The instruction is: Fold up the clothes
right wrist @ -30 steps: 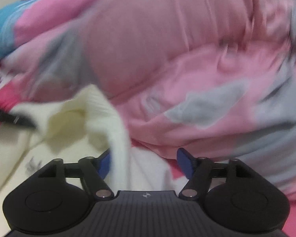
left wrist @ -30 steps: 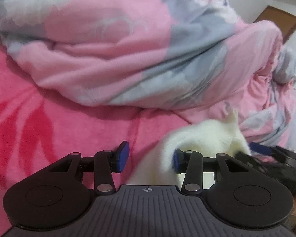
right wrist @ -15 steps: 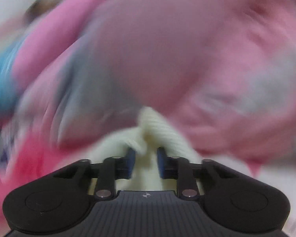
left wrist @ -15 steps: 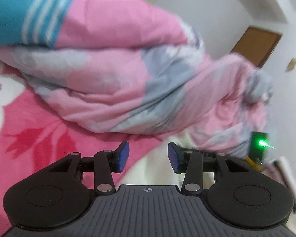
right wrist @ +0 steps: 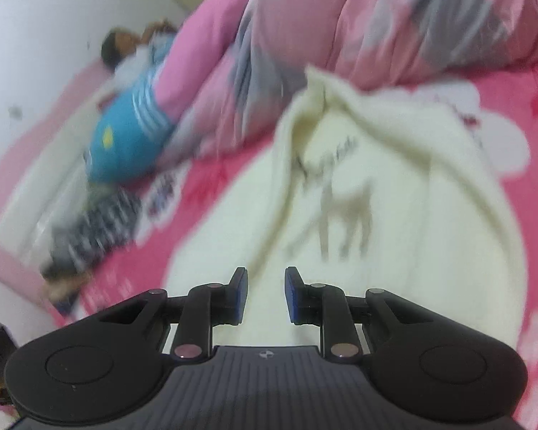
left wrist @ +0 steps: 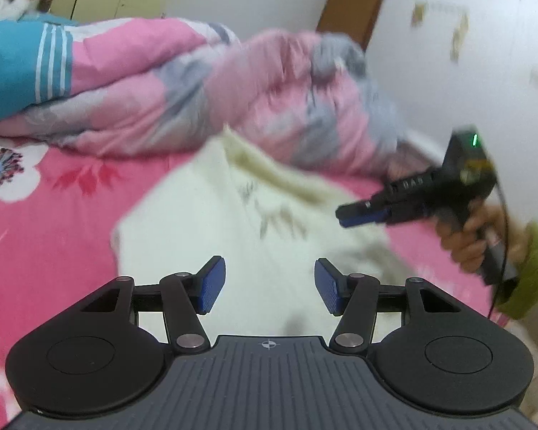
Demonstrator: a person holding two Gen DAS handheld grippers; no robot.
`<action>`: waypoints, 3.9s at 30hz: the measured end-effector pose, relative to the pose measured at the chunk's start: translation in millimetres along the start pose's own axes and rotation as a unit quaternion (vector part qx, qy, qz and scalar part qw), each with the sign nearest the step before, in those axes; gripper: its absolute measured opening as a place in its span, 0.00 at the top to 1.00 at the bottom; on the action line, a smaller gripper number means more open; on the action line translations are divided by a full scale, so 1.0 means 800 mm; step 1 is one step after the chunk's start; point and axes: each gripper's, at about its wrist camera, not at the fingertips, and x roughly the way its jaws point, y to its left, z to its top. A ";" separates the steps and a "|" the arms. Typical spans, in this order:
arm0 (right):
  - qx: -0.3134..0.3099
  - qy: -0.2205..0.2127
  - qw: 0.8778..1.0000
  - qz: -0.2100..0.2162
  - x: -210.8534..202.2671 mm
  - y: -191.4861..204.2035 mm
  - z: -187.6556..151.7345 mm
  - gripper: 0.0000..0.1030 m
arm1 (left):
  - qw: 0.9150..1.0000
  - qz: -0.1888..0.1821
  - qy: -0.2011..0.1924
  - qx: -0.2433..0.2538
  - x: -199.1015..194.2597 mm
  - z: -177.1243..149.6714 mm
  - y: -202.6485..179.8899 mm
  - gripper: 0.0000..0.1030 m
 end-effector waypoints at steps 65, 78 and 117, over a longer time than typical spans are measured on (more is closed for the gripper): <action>-0.102 -0.115 0.981 -0.115 0.039 -0.002 -0.114 0.77 | 0.877 0.477 -0.051 0.042 0.285 0.201 0.273 0.87; -0.096 -0.119 0.982 -0.109 0.037 -0.004 -0.115 0.77 | 0.940 0.338 -0.032 -0.013 0.207 0.174 0.158 0.20; -0.090 -0.144 0.981 -0.092 -0.024 0.026 -0.144 0.53 | 0.987 0.158 0.036 -0.003 0.143 -0.029 0.006 0.10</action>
